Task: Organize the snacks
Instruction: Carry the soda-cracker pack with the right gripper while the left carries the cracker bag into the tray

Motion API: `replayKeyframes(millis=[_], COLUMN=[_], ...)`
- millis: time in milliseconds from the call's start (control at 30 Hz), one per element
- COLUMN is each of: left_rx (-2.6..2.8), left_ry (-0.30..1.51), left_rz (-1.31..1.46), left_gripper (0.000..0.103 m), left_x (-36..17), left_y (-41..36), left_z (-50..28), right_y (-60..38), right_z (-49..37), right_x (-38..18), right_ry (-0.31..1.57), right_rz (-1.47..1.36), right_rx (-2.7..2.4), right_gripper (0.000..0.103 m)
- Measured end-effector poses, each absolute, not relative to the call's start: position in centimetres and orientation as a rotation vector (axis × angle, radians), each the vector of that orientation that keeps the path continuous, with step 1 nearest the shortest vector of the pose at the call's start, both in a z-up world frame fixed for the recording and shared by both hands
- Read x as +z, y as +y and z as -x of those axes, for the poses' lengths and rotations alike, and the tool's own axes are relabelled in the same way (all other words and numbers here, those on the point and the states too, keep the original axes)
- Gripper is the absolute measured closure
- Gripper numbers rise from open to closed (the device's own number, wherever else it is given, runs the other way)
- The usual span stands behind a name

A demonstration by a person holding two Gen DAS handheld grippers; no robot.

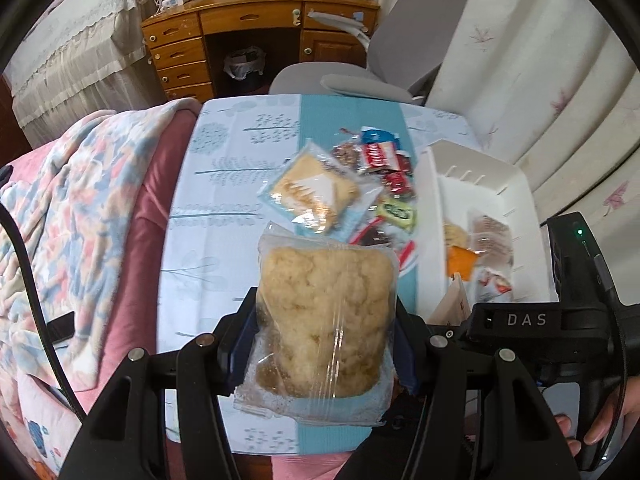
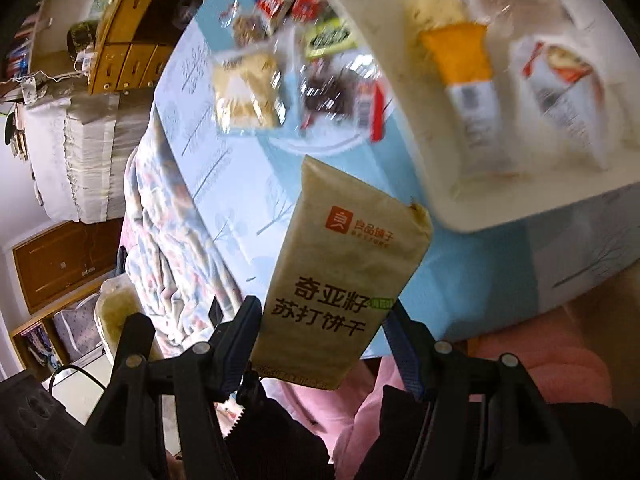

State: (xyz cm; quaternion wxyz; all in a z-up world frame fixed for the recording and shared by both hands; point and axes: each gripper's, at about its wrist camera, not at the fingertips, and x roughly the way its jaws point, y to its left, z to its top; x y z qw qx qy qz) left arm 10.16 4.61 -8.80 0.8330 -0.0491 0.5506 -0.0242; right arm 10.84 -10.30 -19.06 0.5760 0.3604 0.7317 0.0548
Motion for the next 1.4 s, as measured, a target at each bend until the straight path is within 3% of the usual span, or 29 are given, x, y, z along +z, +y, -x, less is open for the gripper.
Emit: replayKeyframes(millis=[867,933,967,1000,1033,1400], left_rx=[-0.300,-0.317,-0.326,-0.329,-0.327,-0.293], left_ry=[1.238,1.247,1.251,1.256,1.255,1.256], left_rz=[0.123,0.129,0.134,0.138,0.137,0.150], left_gripper=[0.046,0.045,0.039,0.026,0.023,0.022], left_x=[-13.5,-13.9,-14.0,-14.1,-14.0,-13.7], left_y=[-12.2,-12.7,-12.9,-13.1,-13.2,-10.7], left_z=[-12.9,-13.2,-13.4,-13.5,-13.6,-13.8], right_y=[-27.1,-27.9,-28.3,-28.6,-28.9,-27.2], right_z=[-12.4,-12.6,-12.7,-12.7,-12.8,-13.3], right_x=[-18.3,-18.1,-18.0,-17.9,-17.8,-17.4], right_ry=[1.535,1.508,1.494,1.479,1.469,1.435], right_rz=[-0.722,-0.712,-0.708,-0.706,-0.702,-0.647], right_rx=[-0.050,-0.065,-0.072,-0.079,-0.086,-0.067], right_gripper=[0.040,0.040,0.040,0.039,0.039,0.034])
